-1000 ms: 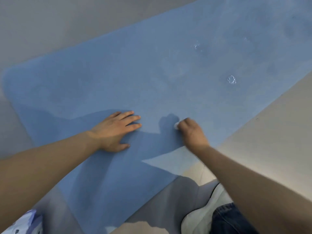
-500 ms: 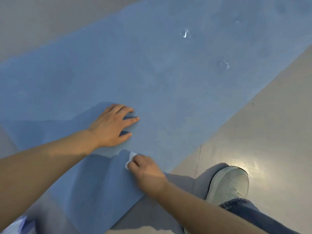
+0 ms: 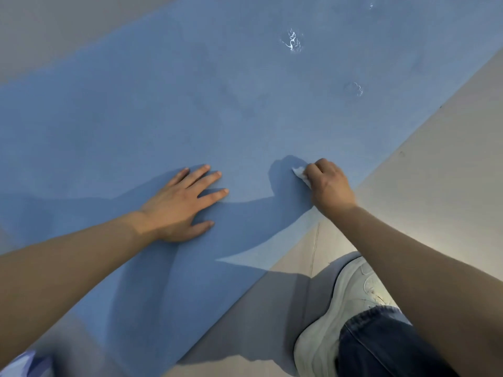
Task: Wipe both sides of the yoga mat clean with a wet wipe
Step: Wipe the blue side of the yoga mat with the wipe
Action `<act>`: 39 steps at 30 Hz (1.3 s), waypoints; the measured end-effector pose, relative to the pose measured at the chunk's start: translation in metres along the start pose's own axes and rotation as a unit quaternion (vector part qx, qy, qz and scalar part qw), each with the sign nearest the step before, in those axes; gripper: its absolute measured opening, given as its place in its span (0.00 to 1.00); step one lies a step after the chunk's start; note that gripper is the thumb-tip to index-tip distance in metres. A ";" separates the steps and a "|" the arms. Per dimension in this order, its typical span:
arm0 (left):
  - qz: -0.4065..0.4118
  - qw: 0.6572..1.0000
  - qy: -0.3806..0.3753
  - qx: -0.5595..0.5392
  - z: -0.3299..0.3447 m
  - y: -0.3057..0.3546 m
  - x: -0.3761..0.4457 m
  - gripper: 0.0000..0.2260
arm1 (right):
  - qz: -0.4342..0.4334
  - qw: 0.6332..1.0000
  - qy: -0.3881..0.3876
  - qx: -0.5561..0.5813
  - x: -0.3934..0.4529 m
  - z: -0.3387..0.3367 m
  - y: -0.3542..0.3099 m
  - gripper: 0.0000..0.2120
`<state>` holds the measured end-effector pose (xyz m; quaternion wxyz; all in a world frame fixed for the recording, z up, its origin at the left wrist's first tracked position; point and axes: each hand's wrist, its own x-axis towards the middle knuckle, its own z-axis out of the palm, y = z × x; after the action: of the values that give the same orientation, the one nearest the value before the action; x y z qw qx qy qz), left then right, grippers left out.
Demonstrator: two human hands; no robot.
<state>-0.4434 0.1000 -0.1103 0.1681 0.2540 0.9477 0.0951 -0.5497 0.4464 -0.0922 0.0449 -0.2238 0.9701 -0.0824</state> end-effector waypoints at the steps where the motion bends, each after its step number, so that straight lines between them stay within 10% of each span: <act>1: -0.001 1.000 -0.002 0.001 -0.001 0.000 0.001 0.33 | 0.008 1.000 0.019 0.001 0.000 0.000 0.000 0.06; 22: -0.011 1.000 -0.011 -0.011 -0.003 0.008 0.006 0.35 | 0.092 0.988 0.098 0.073 -0.013 0.024 -0.014 0.05; 32: -0.004 1.000 0.002 0.008 0.002 0.008 0.004 0.34 | -0.234 0.957 -0.109 0.131 -0.131 0.045 -0.167 0.07; 39: 0.022 1.000 -0.004 -0.004 0.001 0.014 0.010 0.33 | -0.185 0.980 -0.037 0.056 -0.072 0.035 -0.085 0.05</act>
<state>-0.4447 0.1172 -0.1100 0.1708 0.2741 0.9410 0.1015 -0.4444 0.3984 -0.1077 0.0767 -0.3999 0.9033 -0.1352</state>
